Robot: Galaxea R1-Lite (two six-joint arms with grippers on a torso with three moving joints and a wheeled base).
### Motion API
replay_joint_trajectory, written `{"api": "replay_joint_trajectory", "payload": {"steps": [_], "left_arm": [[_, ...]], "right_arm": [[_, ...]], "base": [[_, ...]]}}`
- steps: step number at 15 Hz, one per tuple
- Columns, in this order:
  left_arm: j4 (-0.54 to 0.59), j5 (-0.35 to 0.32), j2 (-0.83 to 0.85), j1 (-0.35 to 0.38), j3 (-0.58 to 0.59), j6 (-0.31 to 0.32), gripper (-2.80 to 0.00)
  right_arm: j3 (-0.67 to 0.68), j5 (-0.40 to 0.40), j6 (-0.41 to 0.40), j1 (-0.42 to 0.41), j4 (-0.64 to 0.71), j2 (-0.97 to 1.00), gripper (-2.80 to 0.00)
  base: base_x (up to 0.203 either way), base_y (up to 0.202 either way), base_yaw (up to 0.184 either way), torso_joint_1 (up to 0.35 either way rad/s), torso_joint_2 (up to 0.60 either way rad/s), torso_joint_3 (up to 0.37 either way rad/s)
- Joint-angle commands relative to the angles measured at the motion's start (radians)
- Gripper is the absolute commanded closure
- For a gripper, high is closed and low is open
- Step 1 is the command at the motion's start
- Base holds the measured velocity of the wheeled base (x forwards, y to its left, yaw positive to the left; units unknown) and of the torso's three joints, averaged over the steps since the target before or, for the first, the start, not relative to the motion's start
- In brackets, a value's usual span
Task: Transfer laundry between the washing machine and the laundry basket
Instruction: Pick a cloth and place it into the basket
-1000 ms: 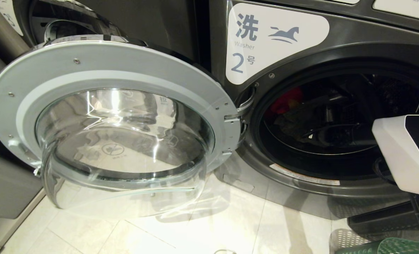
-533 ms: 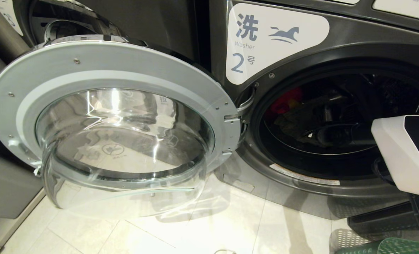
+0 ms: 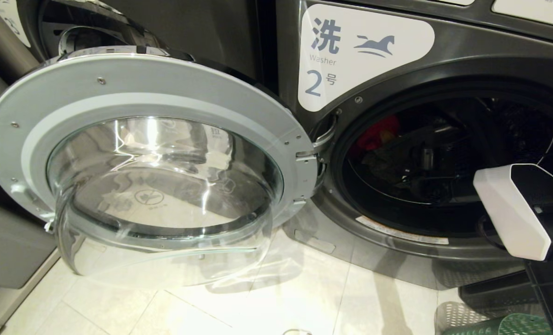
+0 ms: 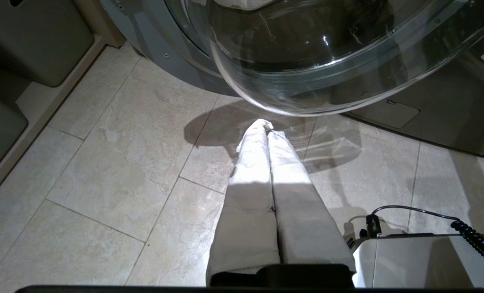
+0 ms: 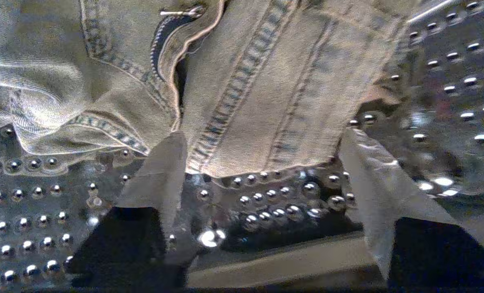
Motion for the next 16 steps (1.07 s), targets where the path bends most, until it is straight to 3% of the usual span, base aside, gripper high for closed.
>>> {"api": "replay_joint_trajectory", "payload": {"steps": [1,3,16], "left_arm": [[0.000,0.000,0.001,0.000,0.000,0.000,0.00],[0.000,0.000,0.001,0.000,0.000,0.000,0.00],[0.000,0.000,0.001,0.000,0.000,0.000,0.00]], "right_arm": [[0.000,-0.003,-0.001,-0.001,-0.063,0.051,-2.80],[0.000,-0.009,-0.006,-0.005,-0.115,0.074,-2.80],[-0.001,-0.011,0.023,-0.056,-0.120,0.103,-2.80]], "base": [[0.000,0.000,0.000,0.000,0.00,0.000],[0.000,0.000,0.000,0.000,0.00,0.000],[0.000,0.000,0.000,0.000,0.00,0.000]]}}
